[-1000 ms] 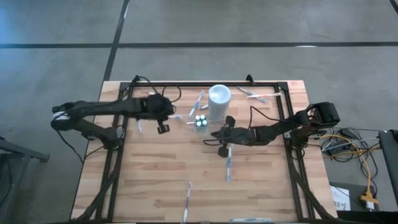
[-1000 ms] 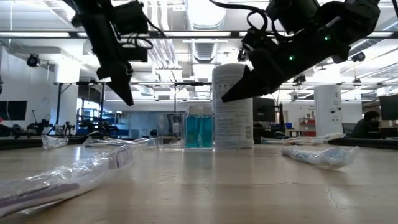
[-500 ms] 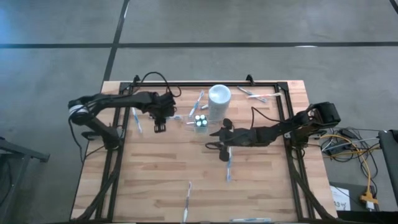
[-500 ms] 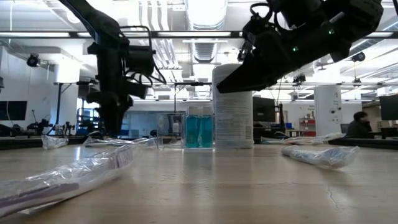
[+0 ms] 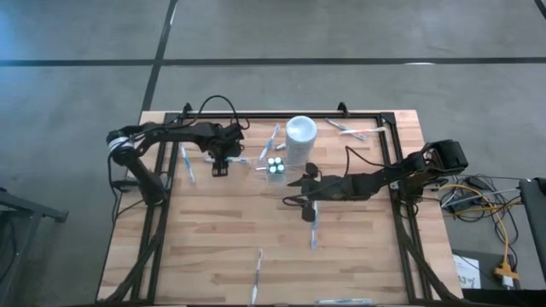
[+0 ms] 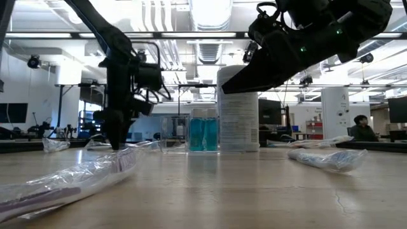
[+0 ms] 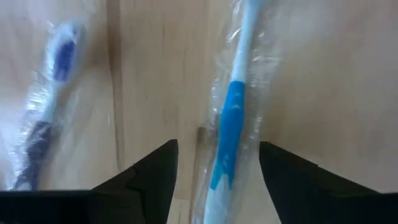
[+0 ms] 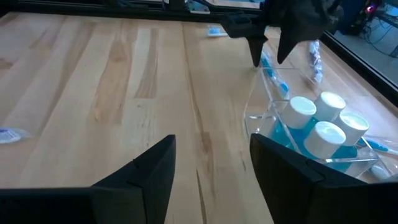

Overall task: Pick & Place toothbrushing station
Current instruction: Put the blue toothbrush into the transparent organizer

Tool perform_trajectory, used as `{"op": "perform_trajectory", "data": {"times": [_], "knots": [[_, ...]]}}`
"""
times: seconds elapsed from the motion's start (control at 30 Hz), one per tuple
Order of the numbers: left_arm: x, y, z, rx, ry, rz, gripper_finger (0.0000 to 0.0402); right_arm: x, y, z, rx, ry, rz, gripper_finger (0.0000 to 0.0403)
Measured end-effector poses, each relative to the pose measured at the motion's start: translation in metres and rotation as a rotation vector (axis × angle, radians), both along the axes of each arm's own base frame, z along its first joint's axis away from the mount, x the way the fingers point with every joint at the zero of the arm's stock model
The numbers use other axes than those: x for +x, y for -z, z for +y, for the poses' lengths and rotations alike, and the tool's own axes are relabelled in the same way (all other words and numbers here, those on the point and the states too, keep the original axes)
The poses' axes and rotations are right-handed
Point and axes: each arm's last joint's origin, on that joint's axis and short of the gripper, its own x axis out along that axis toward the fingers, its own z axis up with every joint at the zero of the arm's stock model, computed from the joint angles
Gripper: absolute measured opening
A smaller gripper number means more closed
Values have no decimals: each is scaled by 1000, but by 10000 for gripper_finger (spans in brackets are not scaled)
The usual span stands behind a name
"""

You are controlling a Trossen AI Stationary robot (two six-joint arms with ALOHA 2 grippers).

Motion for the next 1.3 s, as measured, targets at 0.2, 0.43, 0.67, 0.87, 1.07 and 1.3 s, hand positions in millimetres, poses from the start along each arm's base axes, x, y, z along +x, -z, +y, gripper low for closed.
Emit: {"op": "perform_trajectory", "data": {"times": [0.2,0.43,0.67,0.87,1.07,1.3], "knots": [[1,13,5,-72,-16,15,192,0,0,0,-15,-7,3,203],[1,20,3,-116,-38,29,47,0,0,0,-16,-7,2,203],[-5,-4,-2,-62,-76,-39,21,0,0,0,-17,-7,2,203],[-20,-50,-12,6,-121,-184,7,0,0,0,-14,-6,-3,203],[-41,-95,-31,60,-156,-386,7,0,-1,0,-1,-1,-15,203],[-47,-132,-72,56,-36,-775,6,5,-15,5,60,-108,-159,203]]}}
